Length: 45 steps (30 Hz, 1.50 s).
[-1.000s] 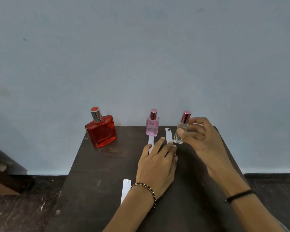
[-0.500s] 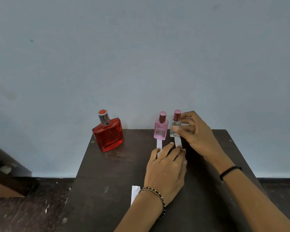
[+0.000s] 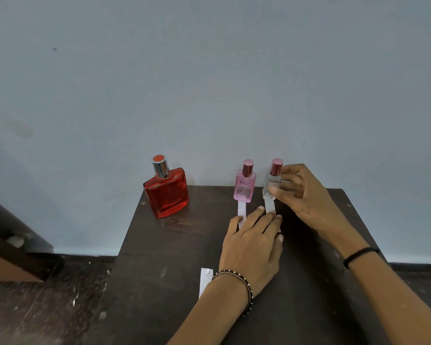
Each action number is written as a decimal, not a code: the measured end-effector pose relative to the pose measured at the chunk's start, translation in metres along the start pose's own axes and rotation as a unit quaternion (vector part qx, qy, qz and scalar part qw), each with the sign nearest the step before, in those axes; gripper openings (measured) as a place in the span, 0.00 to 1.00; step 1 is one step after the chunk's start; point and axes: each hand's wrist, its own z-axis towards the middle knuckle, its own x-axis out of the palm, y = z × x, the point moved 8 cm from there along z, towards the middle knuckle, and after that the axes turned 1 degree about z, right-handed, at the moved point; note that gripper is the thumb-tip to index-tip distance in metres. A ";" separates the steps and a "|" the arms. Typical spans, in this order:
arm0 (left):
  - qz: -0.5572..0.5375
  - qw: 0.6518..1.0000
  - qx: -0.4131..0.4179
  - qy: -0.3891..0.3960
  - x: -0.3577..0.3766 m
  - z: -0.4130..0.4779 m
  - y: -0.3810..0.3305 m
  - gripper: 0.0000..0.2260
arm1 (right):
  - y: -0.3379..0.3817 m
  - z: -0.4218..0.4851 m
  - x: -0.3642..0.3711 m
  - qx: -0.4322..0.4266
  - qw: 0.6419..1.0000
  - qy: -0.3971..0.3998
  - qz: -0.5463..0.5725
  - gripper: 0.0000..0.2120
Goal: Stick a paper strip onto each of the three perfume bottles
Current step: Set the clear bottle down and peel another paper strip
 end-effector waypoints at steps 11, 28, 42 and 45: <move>-0.030 0.998 -0.006 -0.053 -0.032 -0.015 0.000 0.18 | -0.014 -0.043 -0.011 0.073 0.996 -0.030 -0.030 0.32; -0.246 0.954 -0.166 -0.045 -0.097 -0.140 0.077 0.19 | 0.083 -0.183 0.117 -0.118 0.946 0.242 -0.181 0.31; -0.192 0.975 -0.111 0.004 -0.090 -0.123 0.075 0.20 | 0.086 -0.169 0.114 -0.183 0.943 0.178 -0.212 0.19; -0.177 0.979 -0.099 0.001 -0.090 -0.123 0.075 0.18 | 0.090 -0.167 0.109 -0.189 0.952 0.142 -0.195 0.16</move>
